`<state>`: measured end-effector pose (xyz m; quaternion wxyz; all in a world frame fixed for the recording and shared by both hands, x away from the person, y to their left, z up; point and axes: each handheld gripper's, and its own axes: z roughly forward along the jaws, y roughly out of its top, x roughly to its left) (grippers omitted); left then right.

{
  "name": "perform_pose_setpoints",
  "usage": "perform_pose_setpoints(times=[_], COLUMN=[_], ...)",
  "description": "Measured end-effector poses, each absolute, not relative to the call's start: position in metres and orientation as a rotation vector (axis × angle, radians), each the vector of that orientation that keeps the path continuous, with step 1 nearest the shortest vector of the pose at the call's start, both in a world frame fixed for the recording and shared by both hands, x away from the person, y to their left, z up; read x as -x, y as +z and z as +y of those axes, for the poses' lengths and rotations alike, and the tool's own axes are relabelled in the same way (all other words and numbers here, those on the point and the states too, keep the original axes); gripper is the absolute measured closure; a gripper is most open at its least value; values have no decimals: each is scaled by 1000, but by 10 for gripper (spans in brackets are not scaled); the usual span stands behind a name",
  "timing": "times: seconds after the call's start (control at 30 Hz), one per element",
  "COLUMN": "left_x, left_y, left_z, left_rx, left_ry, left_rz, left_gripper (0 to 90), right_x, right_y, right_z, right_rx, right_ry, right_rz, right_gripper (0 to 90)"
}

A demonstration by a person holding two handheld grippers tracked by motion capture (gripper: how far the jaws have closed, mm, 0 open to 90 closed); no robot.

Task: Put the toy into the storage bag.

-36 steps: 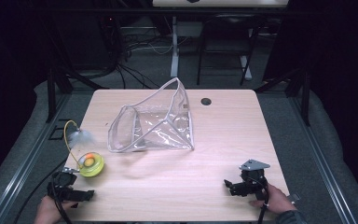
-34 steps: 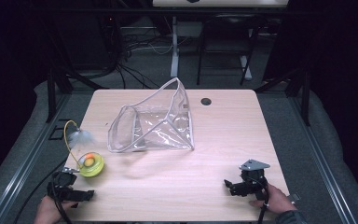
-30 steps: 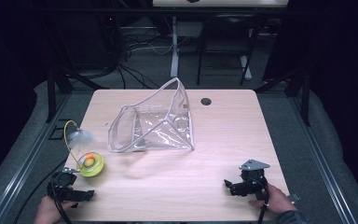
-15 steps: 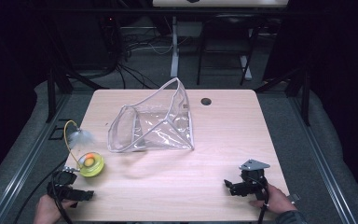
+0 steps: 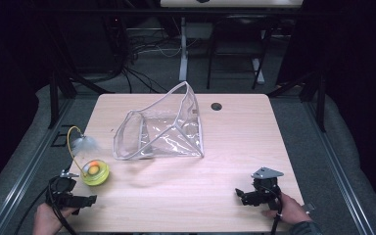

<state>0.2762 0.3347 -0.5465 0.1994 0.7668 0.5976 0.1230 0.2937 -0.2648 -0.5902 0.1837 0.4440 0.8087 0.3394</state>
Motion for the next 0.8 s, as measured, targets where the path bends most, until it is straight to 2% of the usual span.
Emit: perform_pose_setpoints(times=[0.8], left_x=[-277], left_y=[-524], left_z=[334], left_rx=[-2091], left_ry=[381], left_rz=[1621], left_gripper=[6], right_x=[-294], right_y=[-590], right_z=[-265], right_rx=[-1252], right_ry=[957], right_rz=[2281], right_gripper=[0])
